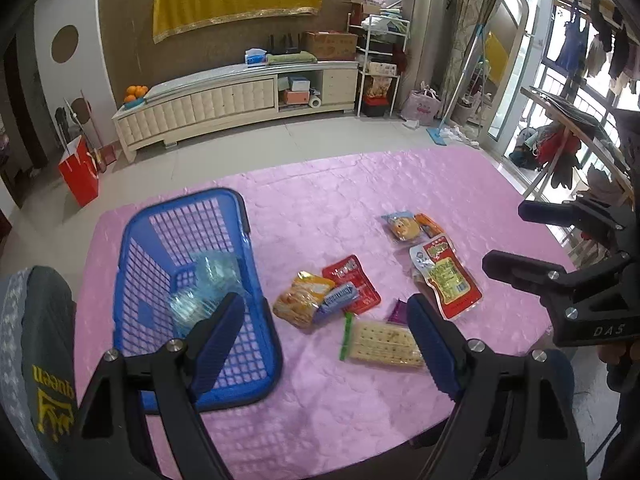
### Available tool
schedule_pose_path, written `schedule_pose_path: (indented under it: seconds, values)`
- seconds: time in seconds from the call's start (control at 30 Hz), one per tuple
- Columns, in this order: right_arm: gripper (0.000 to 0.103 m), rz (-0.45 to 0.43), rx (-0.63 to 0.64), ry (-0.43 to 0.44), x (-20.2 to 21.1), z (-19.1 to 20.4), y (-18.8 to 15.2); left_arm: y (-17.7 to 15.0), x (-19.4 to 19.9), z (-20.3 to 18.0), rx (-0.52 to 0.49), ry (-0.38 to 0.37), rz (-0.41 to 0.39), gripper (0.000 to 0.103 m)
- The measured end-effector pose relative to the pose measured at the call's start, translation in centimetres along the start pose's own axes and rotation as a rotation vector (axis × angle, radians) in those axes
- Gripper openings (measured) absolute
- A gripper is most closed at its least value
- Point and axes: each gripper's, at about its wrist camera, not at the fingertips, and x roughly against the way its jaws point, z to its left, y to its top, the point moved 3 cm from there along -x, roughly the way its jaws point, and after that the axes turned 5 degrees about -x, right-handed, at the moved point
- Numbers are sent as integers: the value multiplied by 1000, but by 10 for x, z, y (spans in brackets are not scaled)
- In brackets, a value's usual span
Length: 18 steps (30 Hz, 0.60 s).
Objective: Organize snacks
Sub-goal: 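Withdraw both tools from the basket back toward the snacks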
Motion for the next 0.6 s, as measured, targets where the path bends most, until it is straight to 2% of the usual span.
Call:
schedule_pose_path:
  seconds: [0.37, 0.6]
  values:
    - [89, 39, 67, 75, -30, -16, -60, -65, -15, -34, 78, 31, 15, 82]
    - [89, 92, 165, 113, -66, -7, -99, -105, -42, -43, 83, 108, 62, 82]
